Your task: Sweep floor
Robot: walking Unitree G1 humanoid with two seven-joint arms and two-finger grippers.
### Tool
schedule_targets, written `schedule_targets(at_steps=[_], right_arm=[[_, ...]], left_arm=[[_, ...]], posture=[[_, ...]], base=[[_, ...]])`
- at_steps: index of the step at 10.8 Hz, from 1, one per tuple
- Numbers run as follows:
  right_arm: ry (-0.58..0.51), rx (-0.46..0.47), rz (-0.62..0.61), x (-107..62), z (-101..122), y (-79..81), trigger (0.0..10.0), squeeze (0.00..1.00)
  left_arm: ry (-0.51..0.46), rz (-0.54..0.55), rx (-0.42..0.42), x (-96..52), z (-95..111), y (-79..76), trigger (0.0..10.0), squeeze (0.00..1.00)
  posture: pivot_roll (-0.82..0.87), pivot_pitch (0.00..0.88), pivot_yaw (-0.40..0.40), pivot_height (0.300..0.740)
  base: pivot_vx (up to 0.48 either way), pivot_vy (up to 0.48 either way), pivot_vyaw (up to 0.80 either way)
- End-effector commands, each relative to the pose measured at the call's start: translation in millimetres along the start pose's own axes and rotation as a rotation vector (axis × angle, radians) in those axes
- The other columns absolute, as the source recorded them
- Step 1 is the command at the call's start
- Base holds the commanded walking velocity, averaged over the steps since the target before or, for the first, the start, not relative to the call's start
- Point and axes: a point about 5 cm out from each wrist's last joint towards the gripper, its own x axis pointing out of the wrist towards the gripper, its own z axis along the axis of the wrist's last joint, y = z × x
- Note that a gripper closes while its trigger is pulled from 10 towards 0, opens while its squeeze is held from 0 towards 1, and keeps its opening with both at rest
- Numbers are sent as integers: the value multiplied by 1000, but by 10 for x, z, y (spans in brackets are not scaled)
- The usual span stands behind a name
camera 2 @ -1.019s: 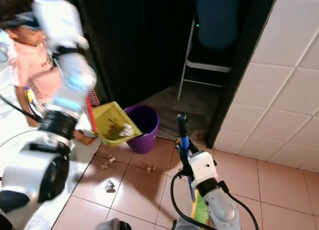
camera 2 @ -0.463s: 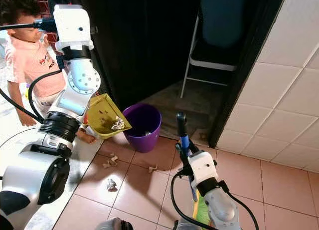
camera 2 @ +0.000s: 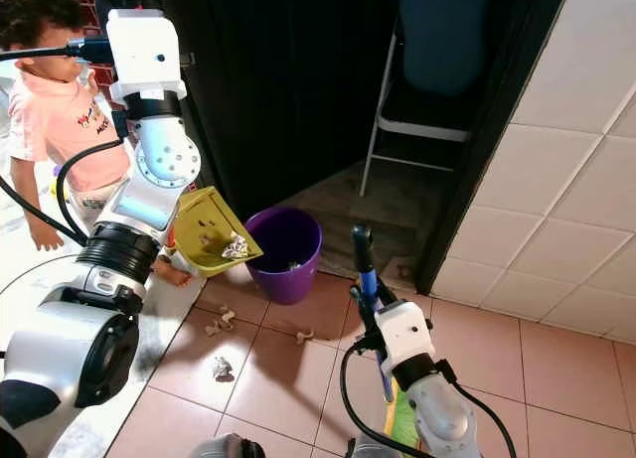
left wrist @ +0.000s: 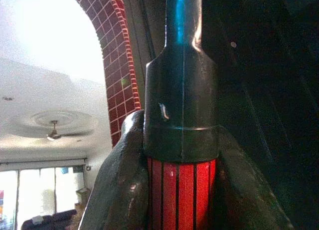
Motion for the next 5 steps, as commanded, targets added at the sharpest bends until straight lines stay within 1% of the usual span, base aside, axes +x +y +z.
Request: schedule_targets(at_steps=[1, 2, 3, 5], right_arm=[[-60, -22, -11, 38, 114, -26, 10000, 0], [-84, -17, -26, 147, 158, -38, 10000, 0], [-92, -36, -30, 191, 171, -35, 10000, 0], [-92, -35, -26, 198, 159, -24, 10000, 0]], left_arm=[[-111, 13, -3, 78, 169, 3, 10000, 0], [-244, -472, -81, -585, 367, -754, 10000, 0], [-253, -511, -86, -664, 371, -795, 10000, 0], [-260, -514, -89, -696, 366, -783, 10000, 0]], posture=[[-192, 0, 99, 740], [-187, 0, 124, 740], [-183, 0, 123, 740], [-176, 0, 125, 740]], base=[[0, 0, 0], [0, 0, 0], [0, 0, 0], [0, 0, 0]])
